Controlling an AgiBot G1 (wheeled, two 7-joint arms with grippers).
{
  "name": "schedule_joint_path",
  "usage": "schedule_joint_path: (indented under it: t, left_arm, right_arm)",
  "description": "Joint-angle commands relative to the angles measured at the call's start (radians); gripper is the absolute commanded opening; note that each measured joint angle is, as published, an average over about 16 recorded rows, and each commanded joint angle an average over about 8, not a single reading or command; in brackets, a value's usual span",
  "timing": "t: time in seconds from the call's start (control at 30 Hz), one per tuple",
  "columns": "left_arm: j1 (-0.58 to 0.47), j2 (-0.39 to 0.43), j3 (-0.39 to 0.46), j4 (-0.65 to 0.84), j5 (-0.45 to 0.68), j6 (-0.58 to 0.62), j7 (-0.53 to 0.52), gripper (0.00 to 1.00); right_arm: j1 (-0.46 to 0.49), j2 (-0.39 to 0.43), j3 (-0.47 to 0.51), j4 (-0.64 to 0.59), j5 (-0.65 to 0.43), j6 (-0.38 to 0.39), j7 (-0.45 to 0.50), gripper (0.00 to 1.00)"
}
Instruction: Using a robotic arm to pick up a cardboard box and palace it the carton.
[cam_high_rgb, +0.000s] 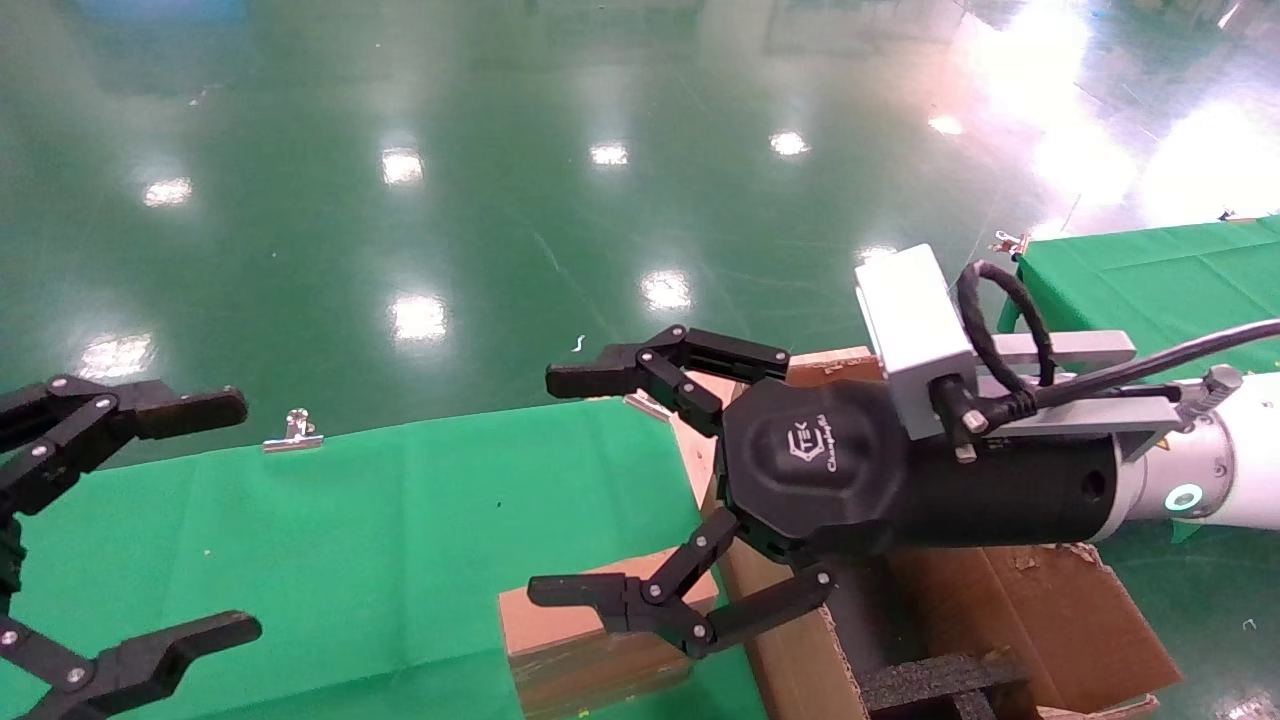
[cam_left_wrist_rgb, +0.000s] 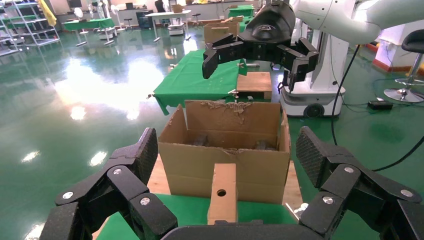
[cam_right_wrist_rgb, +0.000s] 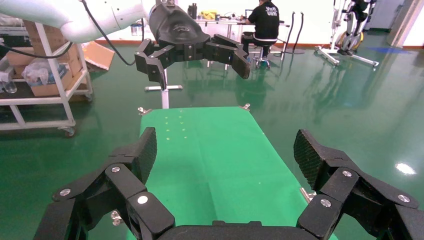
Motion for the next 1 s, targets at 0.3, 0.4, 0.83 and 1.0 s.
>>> schedule_joint_path:
  t: [0.3, 0.4, 0.83, 1.0]
  left_arm:
    - [0.000, 0.000, 0.000, 0.000, 0.000, 0.000, 0.000, 1.00]
    - [0.000, 0.000, 0.000, 0.000, 0.000, 0.000, 0.000, 1.00]
    - [0.000, 0.000, 0.000, 0.000, 0.000, 0.000, 0.000, 0.00]
    - [0.000, 0.000, 0.000, 0.000, 0.000, 0.000, 0.000, 0.00]
  right_arm:
    - [0.000, 0.000, 0.000, 0.000, 0.000, 0.000, 0.000, 1.00]
    - [0.000, 0.000, 0.000, 0.000, 0.000, 0.000, 0.000, 1.00]
    - [0.000, 0.000, 0.001, 0.000, 0.000, -0.001, -0.001, 1.00]
    - [0.007, -0.002, -0.007, -0.004, -0.018, -0.004, -0.007, 1.00]
